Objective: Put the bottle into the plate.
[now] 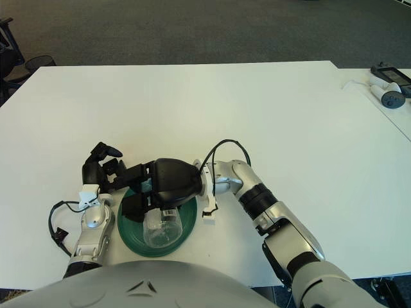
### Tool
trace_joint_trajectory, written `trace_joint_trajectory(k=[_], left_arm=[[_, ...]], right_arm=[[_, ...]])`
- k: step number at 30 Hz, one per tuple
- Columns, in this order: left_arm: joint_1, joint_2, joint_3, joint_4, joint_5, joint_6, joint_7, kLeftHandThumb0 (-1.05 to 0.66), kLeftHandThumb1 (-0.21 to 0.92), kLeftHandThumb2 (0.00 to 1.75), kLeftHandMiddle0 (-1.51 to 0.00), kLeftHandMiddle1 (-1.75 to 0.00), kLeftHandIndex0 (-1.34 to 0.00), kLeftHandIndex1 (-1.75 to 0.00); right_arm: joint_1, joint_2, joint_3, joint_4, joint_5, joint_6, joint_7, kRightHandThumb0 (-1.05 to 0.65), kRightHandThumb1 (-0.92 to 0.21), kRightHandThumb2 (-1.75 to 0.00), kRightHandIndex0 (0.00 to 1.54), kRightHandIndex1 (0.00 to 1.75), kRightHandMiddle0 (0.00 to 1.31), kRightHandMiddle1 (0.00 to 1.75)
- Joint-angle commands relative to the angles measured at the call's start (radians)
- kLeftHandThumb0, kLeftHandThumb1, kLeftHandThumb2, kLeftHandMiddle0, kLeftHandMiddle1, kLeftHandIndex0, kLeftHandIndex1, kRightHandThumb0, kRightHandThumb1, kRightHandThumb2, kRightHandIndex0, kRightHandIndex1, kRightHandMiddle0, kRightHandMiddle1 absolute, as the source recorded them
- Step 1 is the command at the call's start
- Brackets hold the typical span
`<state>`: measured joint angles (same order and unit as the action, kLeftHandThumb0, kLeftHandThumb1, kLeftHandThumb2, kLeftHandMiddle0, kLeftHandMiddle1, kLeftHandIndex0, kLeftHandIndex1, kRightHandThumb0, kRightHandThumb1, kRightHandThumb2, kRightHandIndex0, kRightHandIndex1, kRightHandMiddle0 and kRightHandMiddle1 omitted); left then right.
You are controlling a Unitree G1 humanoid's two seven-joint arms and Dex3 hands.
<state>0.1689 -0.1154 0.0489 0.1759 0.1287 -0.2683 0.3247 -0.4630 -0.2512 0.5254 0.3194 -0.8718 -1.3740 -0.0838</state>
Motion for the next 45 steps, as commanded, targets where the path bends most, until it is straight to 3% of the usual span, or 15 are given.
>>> trace_joint_trajectory(k=[1, 8, 22, 38, 45], left_arm=[[0.016, 0.001, 0.003, 0.037, 0.004, 0.028, 0.003, -0.57, 0.09, 1.6, -1.33, -1.75, -0.8, -1.75], [0.014, -0.001, 0.005, 0.038, 0.001, 0.029, 0.005, -0.57, 0.09, 1.6, -1.33, -1.75, -0.8, -1.75], [0.005, -0.004, 0.002, 0.053, -0.002, 0.022, 0.005, -0.57, 0.08, 1.61, -1.34, -1.75, -0.81, -1.75], [0.005, -0.003, -0.001, 0.033, 0.037, 0.061, 0.039, -0.56, 0.11, 1.57, -1.33, -1.75, -0.78, -1.75], [-0.001, -0.008, 0.001, 0.043, 0.02, 0.06, 0.032, -0.54, 0.14, 1.53, -1.32, -1.75, -0.75, -1.75]], right_arm=[[-0.04, 0.022, -0.033, 0.022, -0.064, -0.006, -0.056, -0.46, -0.37, -1.24, 1.25, 1.75, 0.57, 1.75], [-0.058, 0.026, -0.042, 0.032, -0.145, 0.002, -0.136, -0.46, -0.39, -1.22, 1.24, 1.75, 0.55, 1.75], [-0.119, 0.019, -0.001, 0.066, -0.215, 0.048, -0.216, -0.45, -0.41, -1.2, 1.26, 1.75, 0.54, 1.75], [-0.166, 0.029, 0.009, 0.116, -0.094, 0.044, -0.205, -0.45, -0.4, -1.21, 1.13, 1.75, 0.54, 1.75], [-0.162, 0.007, 0.018, 0.09, -0.062, 0.069, -0.146, -0.44, -0.45, -1.15, 0.92, 1.75, 0.51, 1.75]])
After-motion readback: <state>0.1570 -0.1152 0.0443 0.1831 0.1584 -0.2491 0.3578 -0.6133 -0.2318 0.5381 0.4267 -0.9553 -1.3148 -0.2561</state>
